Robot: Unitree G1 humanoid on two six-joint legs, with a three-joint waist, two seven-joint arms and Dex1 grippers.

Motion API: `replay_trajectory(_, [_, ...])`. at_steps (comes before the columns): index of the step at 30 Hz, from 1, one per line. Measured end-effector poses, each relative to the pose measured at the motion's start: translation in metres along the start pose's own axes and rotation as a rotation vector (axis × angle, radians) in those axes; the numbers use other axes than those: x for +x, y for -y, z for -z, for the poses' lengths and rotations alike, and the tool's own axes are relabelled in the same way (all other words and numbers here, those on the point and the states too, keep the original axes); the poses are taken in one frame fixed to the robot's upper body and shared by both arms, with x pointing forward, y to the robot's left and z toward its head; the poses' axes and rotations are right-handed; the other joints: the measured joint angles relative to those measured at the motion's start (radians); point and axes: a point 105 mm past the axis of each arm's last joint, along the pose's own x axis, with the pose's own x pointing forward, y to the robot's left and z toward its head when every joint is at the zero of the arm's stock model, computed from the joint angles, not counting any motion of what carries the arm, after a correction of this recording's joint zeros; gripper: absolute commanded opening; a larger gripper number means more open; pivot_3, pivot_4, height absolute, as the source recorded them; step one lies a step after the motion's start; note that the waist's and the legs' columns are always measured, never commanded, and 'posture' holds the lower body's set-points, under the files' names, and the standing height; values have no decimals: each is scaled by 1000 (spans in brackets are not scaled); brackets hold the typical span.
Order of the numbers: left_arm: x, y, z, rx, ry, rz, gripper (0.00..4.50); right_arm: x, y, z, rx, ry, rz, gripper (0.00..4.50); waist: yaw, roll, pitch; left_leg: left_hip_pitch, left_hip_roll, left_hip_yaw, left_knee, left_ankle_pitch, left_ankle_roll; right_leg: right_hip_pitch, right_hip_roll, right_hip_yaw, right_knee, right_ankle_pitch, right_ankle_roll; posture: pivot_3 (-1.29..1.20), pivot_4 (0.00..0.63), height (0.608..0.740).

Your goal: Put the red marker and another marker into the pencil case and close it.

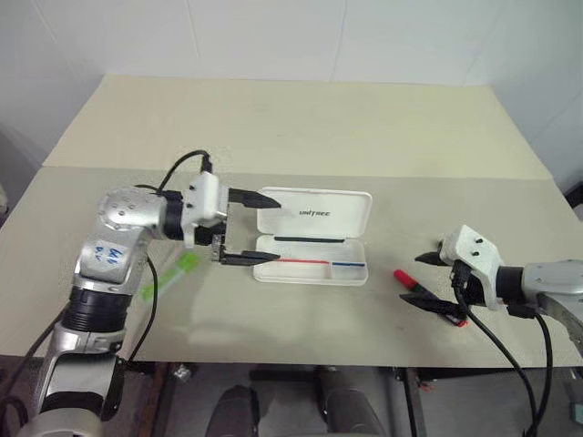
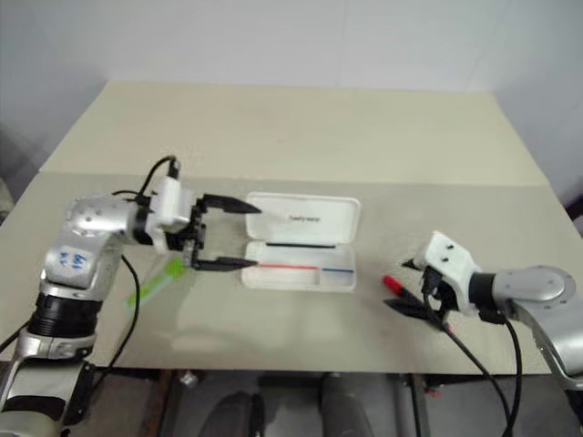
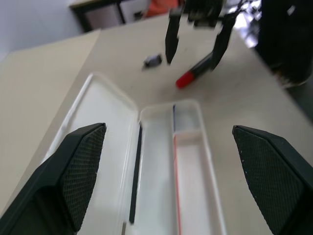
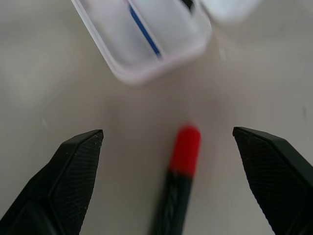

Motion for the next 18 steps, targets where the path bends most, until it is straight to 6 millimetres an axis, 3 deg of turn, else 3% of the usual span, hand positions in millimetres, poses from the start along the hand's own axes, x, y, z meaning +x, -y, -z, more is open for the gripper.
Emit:
replay_trajectory(9, [-29, 10, -5, -76, -36, 74, 4457, -4, 7, 23, 120, -135, 73, 4500, 1, 0, 0, 0, 0, 0, 0, 0, 0, 0, 0, 0, -1, 0, 0, 0, 150, 740])
replay_trajectory(12, [-37, 11, -5, -74, -67, 77, 4500, 0, 4, 33, 149, -183, 62, 3852, 2, 0, 0, 0, 0, 0, 0, 0, 0, 0, 0, 0, -1, 0, 0, 0, 150, 740])
replay_trajectory(18, [-46, 6, -2, -77, -86, 43, 4500, 3, 2, 33, 136, -205, 62, 1835, 3, -4, -2, 0, 0, 0, 0, 0, 0, 0, 0, 0, -2, 0, 0, 0, 150, 740])
